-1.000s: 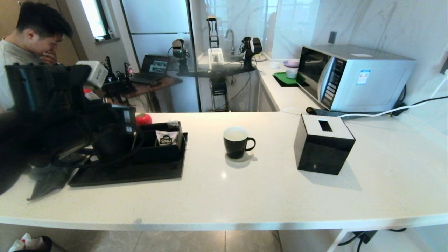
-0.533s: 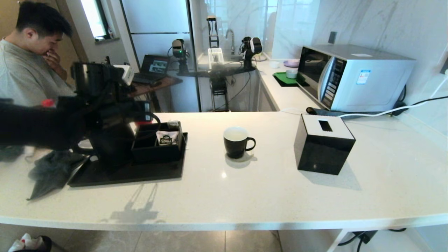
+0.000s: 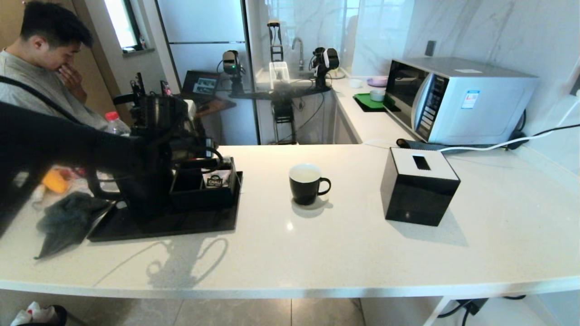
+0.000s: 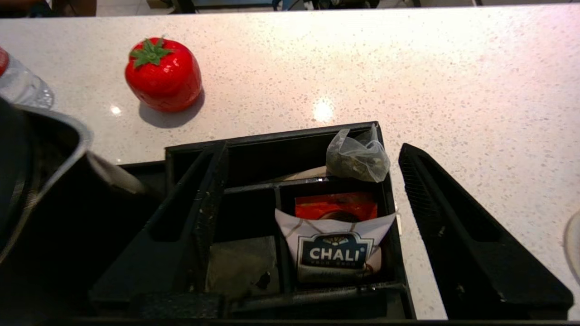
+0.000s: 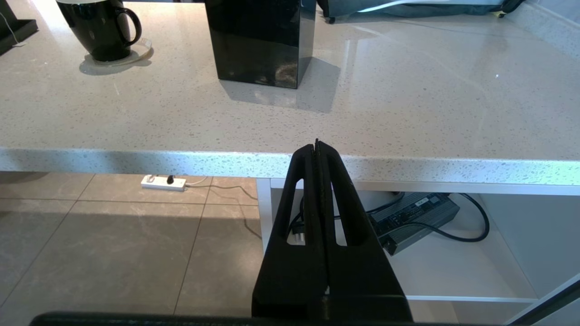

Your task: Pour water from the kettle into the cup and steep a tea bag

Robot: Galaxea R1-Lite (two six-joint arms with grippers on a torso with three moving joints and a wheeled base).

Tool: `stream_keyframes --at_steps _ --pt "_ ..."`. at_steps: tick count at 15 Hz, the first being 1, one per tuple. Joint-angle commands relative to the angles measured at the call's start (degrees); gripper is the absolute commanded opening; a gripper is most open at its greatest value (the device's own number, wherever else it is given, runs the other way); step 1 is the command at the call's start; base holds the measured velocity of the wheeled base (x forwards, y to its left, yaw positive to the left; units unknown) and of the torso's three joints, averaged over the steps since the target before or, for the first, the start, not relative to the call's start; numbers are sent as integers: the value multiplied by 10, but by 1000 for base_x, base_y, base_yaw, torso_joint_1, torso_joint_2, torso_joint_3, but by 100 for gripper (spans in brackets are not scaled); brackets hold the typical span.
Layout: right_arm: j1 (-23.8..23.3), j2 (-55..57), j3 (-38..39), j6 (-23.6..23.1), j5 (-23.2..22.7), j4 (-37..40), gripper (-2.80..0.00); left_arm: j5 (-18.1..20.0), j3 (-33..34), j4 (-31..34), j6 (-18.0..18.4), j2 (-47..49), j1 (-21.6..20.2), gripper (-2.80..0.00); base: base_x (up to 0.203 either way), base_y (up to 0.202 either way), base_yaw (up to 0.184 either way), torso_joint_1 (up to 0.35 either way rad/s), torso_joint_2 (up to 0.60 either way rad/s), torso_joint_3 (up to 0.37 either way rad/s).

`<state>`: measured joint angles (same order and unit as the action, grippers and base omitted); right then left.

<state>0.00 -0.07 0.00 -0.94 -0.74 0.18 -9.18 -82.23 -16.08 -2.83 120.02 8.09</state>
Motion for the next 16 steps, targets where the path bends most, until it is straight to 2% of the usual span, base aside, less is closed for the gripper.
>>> stream_keyframes --at_steps 1,3,8,16 --pt "0 1 0 0 0 0 -280 6 -28 6 0 45 0 0 0 0 0 0 0 0" --pt "0 1 0 0 0 0 -280 22 -33 5 0 58 2 0 0 0 0 0 0 0" --pt "0 1 0 0 0 0 -280 34 -44 -2 0 85 5 0 0 0 0 0 0 0" --pt "0 1 0 0 0 0 -280 35 -65 -23 2 119 10 0 0 0 0 0 0 0"
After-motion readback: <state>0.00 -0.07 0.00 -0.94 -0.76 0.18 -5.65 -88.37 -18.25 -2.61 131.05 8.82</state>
